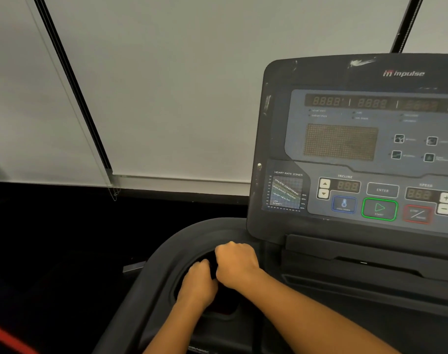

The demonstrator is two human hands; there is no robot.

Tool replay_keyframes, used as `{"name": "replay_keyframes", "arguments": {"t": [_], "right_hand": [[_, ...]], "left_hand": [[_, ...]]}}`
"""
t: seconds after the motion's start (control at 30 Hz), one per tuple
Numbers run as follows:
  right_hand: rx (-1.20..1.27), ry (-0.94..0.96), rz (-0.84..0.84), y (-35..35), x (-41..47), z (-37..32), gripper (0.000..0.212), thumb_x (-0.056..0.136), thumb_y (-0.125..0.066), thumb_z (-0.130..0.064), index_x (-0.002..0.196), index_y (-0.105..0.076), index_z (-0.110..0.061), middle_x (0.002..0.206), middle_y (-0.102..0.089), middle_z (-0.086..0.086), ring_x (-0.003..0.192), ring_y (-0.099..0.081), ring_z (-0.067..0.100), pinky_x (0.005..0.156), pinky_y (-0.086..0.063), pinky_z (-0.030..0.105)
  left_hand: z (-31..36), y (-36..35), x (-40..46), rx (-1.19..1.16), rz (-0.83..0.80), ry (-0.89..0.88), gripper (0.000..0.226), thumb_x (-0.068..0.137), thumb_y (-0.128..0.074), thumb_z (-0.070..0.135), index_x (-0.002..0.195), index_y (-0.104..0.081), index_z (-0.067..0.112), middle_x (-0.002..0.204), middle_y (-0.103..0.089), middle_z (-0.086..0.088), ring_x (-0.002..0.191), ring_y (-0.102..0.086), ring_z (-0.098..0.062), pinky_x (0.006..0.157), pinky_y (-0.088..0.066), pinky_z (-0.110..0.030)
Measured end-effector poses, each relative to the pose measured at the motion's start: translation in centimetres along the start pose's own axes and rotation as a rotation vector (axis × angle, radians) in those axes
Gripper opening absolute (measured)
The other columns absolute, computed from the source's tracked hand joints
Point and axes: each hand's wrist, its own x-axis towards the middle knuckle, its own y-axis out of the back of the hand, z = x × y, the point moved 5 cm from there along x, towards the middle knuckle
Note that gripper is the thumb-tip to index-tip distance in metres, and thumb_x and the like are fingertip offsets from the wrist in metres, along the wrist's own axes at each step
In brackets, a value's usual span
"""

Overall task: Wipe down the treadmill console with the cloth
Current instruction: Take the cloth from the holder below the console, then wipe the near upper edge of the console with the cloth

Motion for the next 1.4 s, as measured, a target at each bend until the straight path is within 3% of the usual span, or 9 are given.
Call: {"name": "replay_keyframes", "arguments": {"t": [0.1,0.23,0.53,0.67,0.77,0.9,1.0,1.13,1.4], "right_hand": [[0.128,-0.074,0.014,2.2,-1.1,1.2,0.017,0.078,-0.054,-0.011,0.094,-0.062,-0.010,0.096,-0.066,0.010,0.089,-0.062,0.031,0.066,-0.041,0.033],[0.274,-0.133,0.083,5.7,-2.6,3.0,0.025,0.079,-0.053,-0.020,0.101,-0.064,-0.017,0.106,-0.065,0.008,0.098,-0.061,0.031,0.077,-0.048,0.035],[0.386,-0.282,0.477,15.3,-4.8,9.5,0.014,0.082,-0.053,-0.025,0.092,-0.062,-0.025,0.094,-0.065,0.001,0.091,-0.059,0.027,0.069,-0.042,0.032],[0.431,-0.304,0.640,17.6,-3.3,12.2,0.011,0.085,-0.051,-0.022,0.092,-0.060,-0.021,0.082,-0.066,0.005,0.081,-0.060,0.027,0.063,-0.049,0.035],[0.420,-0.238,0.681,17.9,-2.1,12.9,0.010,0.089,-0.050,-0.020,0.093,-0.059,-0.019,0.076,-0.066,0.005,0.076,-0.061,0.027,0.063,-0.052,0.038],[0.346,-0.062,0.794,18.5,-2.0,13.6,0.007,0.087,-0.056,-0.018,0.091,-0.063,-0.018,0.082,-0.065,0.001,0.080,-0.060,0.022,0.067,-0.050,0.038],[0.081,0.001,1.060,19.6,-3.1,15.4,0.022,0.081,-0.062,-0.015,0.102,-0.067,-0.013,0.108,-0.063,0.006,0.101,-0.057,0.026,0.085,-0.046,0.041],[-0.052,-0.037,1.034,20.1,-2.7,18.0,0.050,0.086,-0.055,-0.019,0.135,-0.050,-0.008,0.149,-0.040,0.014,0.140,-0.032,0.032,0.114,-0.023,0.050],[-0.116,-0.076,0.990,19.9,-1.5,18.3,0.058,0.089,-0.056,-0.017,0.143,-0.038,-0.006,0.155,-0.029,0.015,0.144,-0.021,0.034,0.116,-0.014,0.054]], "left_hand": [[1.0,1.7,-0.2,-0.028,0.105,-0.035,0.007,0.081,-0.059,0.018,0.088,-0.060,0.014,0.096,-0.058,-0.003,0.077,-0.055,-0.018,0.060,-0.043,-0.029],[3.2,5.4,-0.7,-0.096,0.174,-0.064,0.015,0.072,-0.066,0.021,0.081,-0.056,0.027,0.092,-0.049,0.007,0.083,-0.055,-0.015,0.069,-0.046,-0.031],[13.9,11.1,-1.4,-0.430,0.527,-0.405,0.023,0.078,-0.063,0.004,0.095,-0.061,0.019,0.101,-0.047,0.007,0.071,-0.051,-0.003,0.069,-0.043,-0.017],[18.0,10.1,-1.4,-0.555,0.764,-0.462,0.027,0.080,-0.067,0.007,0.102,-0.053,0.013,0.113,-0.038,0.002,0.096,-0.052,-0.012,0.084,-0.049,-0.025],[19.9,6.3,-0.5,-0.494,0.713,-0.470,0.039,0.085,-0.063,0.010,0.122,-0.050,0.014,0.133,-0.039,-0.001,0.120,-0.045,-0.017,0.100,-0.046,-0.036],[20.0,3.6,1.0,-0.366,0.720,-0.499,0.056,0.093,-0.052,0.010,0.144,-0.031,0.010,0.158,-0.016,-0.007,0.145,-0.011,-0.016,0.114,-0.024,-0.035],[20.4,3.5,1.9,-0.241,0.744,-0.551,0.055,0.096,-0.034,0.020,0.147,-0.017,0.008,0.158,-0.006,-0.006,0.147,0.005,-0.017,0.117,-0.014,-0.038],[21.7,5.7,3.7,-0.117,0.750,-0.538,0.056,0.096,-0.019,0.028,0.148,-0.004,0.013,0.158,0.003,-0.005,0.146,0.012,-0.019,0.118,0.005,-0.042],[18.7,4.4,2.8,-0.166,0.738,-0.548,0.054,0.096,-0.027,0.026,0.147,-0.017,0.010,0.157,-0.014,-0.007,0.147,-0.001,-0.022,0.117,-0.020,-0.050]]}}
